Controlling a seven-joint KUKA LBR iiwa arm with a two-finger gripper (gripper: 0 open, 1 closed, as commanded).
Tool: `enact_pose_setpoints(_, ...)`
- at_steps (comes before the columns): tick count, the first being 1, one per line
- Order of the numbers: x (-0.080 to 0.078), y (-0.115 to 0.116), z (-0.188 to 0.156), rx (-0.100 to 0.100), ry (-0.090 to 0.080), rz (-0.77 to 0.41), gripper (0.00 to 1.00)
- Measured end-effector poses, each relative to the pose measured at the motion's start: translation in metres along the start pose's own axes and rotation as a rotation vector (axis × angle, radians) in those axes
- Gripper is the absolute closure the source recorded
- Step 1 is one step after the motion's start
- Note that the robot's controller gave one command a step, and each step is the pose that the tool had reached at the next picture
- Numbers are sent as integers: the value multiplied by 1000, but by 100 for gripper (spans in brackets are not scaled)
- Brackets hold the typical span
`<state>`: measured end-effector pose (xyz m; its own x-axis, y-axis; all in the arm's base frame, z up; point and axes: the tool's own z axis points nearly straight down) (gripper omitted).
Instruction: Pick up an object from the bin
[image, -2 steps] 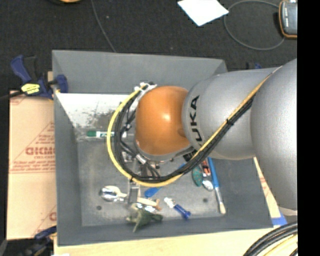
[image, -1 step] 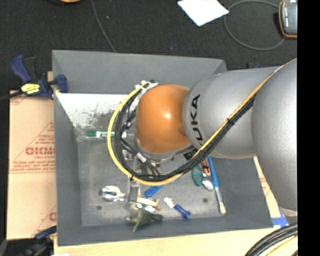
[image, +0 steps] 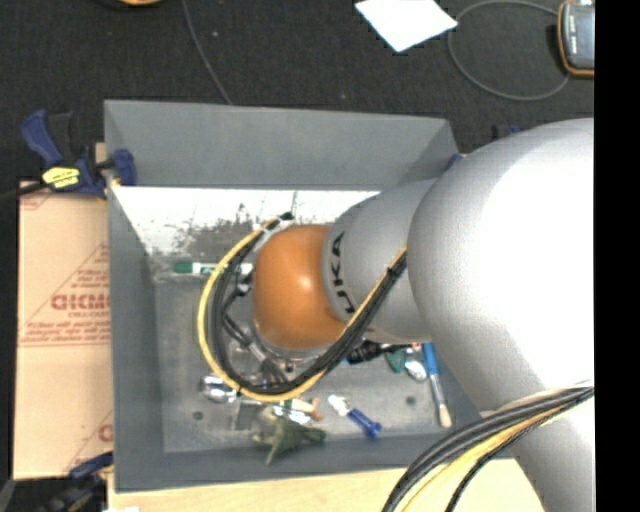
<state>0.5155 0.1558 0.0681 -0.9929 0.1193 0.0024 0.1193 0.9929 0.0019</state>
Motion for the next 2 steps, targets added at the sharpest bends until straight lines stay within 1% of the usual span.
enact_pose_setpoints(1,5,4,-2,-4,-11,34,0)
enact_pose_setpoints(2,-2,0,-2,-2,-6,3,0)
